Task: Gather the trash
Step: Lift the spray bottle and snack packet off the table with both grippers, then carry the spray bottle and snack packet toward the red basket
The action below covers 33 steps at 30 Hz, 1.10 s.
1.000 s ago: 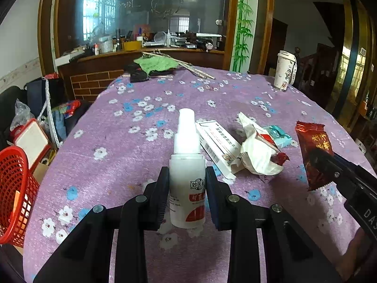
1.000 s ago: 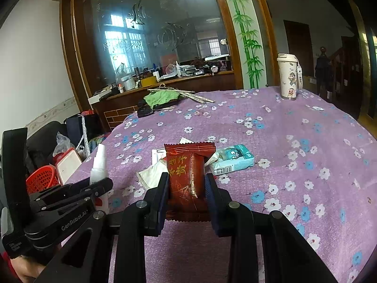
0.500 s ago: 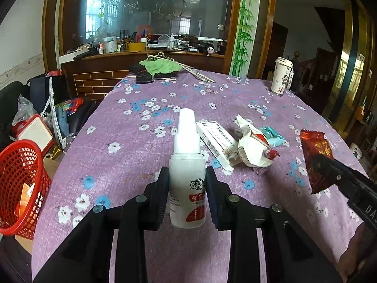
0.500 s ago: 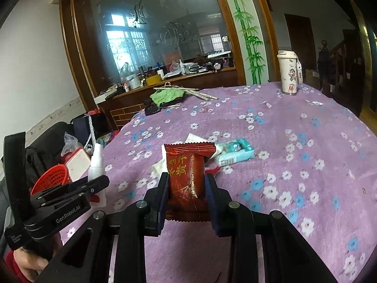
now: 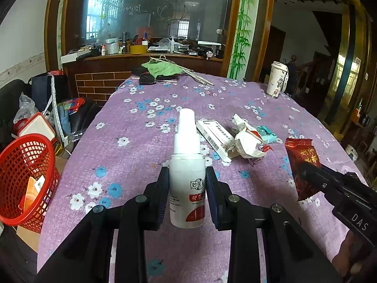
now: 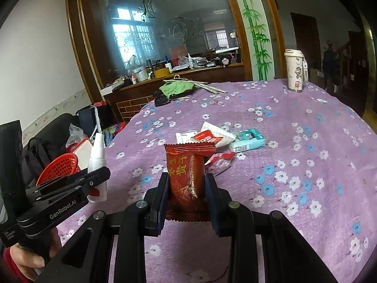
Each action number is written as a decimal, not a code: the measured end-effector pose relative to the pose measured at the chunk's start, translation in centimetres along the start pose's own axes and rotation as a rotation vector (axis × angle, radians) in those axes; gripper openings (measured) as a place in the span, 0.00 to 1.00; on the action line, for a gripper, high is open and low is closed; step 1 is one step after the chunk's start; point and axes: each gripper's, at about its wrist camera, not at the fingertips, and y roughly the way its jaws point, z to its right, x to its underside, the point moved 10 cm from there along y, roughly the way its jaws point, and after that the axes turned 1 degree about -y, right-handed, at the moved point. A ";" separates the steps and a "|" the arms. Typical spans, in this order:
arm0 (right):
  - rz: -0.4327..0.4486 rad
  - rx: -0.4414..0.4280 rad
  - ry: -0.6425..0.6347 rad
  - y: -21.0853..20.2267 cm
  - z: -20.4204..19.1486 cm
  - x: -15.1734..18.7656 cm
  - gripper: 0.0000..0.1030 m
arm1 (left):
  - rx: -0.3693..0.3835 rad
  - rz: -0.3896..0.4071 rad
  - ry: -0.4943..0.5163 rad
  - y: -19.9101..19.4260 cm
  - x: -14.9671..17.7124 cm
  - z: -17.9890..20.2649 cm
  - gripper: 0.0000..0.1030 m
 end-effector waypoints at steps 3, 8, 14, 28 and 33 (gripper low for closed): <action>-0.001 -0.001 0.000 -0.1 -0.4 0.1 0.31 | 0.006 -0.005 -0.010 -0.4 0.2 -0.5 0.28; -0.011 -0.003 -0.002 0.0 -1.0 0.3 0.31 | 0.004 0.005 -0.030 -1.1 0.2 -1.4 0.28; -0.015 -0.013 -0.011 -0.1 -1.8 0.4 0.31 | 0.004 0.012 -0.048 -1.6 0.1 -2.3 0.28; -0.035 -0.039 -0.011 0.6 -3.1 0.3 0.31 | 0.009 0.006 -0.058 -2.2 0.1 -2.9 0.28; -0.054 -0.055 -0.024 1.1 -3.9 0.6 0.31 | -0.004 -0.002 -0.053 -2.1 0.3 -3.1 0.28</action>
